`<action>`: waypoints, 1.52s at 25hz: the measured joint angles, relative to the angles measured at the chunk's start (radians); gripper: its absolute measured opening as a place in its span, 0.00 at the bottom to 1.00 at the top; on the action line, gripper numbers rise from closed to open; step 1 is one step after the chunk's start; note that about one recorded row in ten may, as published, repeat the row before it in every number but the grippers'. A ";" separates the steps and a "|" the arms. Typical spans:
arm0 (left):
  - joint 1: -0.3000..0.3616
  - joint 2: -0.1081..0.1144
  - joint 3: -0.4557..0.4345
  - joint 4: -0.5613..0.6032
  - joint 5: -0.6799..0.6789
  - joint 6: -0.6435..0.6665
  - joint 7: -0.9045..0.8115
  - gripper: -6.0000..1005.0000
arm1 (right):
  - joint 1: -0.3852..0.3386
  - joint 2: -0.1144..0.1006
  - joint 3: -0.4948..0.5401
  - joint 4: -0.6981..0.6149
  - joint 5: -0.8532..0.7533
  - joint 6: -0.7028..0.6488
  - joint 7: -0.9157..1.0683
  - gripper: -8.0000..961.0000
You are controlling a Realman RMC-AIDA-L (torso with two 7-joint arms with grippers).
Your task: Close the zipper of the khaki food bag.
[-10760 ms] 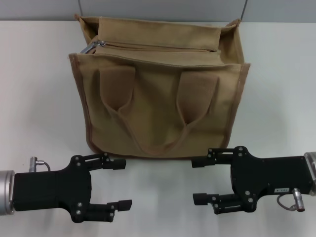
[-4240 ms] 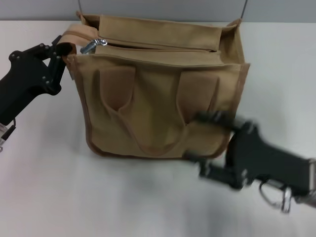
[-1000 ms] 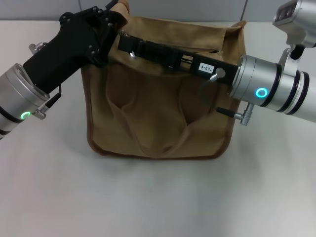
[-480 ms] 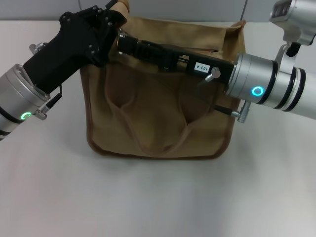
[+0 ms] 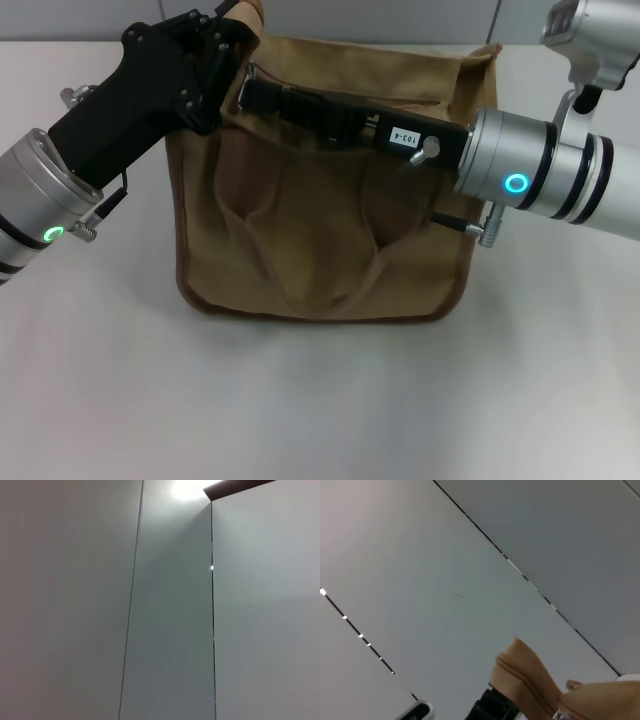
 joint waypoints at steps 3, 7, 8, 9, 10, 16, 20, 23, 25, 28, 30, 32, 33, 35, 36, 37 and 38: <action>0.000 0.000 0.000 0.000 0.000 0.000 0.000 0.04 | -0.003 0.000 0.000 -0.001 0.000 -0.013 -0.004 0.03; 0.000 0.000 -0.001 0.000 0.000 0.001 0.001 0.04 | -0.012 0.000 -0.006 -0.003 0.000 -0.032 -0.005 0.01; 0.000 0.000 0.000 -0.004 0.000 0.001 0.003 0.04 | -0.013 0.000 -0.010 -0.004 0.000 -0.030 -0.005 0.02; 0.000 0.000 0.000 -0.004 0.000 0.001 0.003 0.04 | -0.013 0.000 -0.010 -0.004 0.000 -0.030 -0.005 0.02; 0.000 0.000 0.001 -0.007 0.000 0.001 0.004 0.04 | -0.015 0.000 -0.020 -0.007 0.000 -0.026 -0.006 0.02; -0.001 0.000 0.000 -0.011 0.000 -0.001 0.005 0.04 | -0.020 0.000 -0.025 -0.003 0.002 -0.029 -0.031 0.15; -0.001 0.000 0.000 -0.011 0.000 -0.001 0.004 0.04 | -0.015 0.000 -0.027 -0.009 0.000 -0.024 -0.028 0.27; -0.001 0.000 0.001 -0.011 0.000 -0.001 0.004 0.04 | -0.004 0.000 -0.032 -0.010 0.000 -0.010 -0.026 0.32; -0.002 0.000 0.000 -0.011 0.000 -0.001 0.003 0.04 | 0.001 0.000 -0.034 -0.010 0.000 0.006 -0.026 0.32; -0.004 0.000 0.000 -0.011 0.000 0.000 0.001 0.04 | 0.004 0.000 -0.035 -0.010 0.000 0.024 -0.025 0.32; -0.005 0.000 0.000 -0.011 0.000 0.000 0.000 0.04 | 0.008 0.000 -0.035 -0.010 0.000 0.027 -0.023 0.33; -0.006 0.000 0.000 -0.010 0.000 0.001 -0.001 0.04 | 0.011 0.000 -0.035 -0.010 0.002 0.025 -0.022 0.36; -0.010 0.000 -0.001 -0.009 0.000 0.007 -0.003 0.04 | 0.011 0.000 -0.034 -0.010 0.004 0.022 -0.022 0.37; -0.015 0.000 -0.001 -0.007 0.000 0.011 -0.005 0.04 | 0.011 0.000 -0.030 -0.010 0.006 0.021 -0.022 0.39; -0.015 0.000 -0.001 -0.007 0.000 0.011 -0.005 0.04 | 0.011 0.000 -0.030 -0.010 0.006 0.021 -0.022 0.41; -0.018 0.000 0.000 -0.007 0.000 0.011 -0.005 0.04 | 0.010 0.000 -0.028 -0.010 0.007 0.021 -0.022 0.43; -0.020 0.000 0.001 -0.006 0.000 0.011 -0.005 0.04 | 0.009 0.000 -0.026 -0.010 0.008 0.021 -0.022 0.44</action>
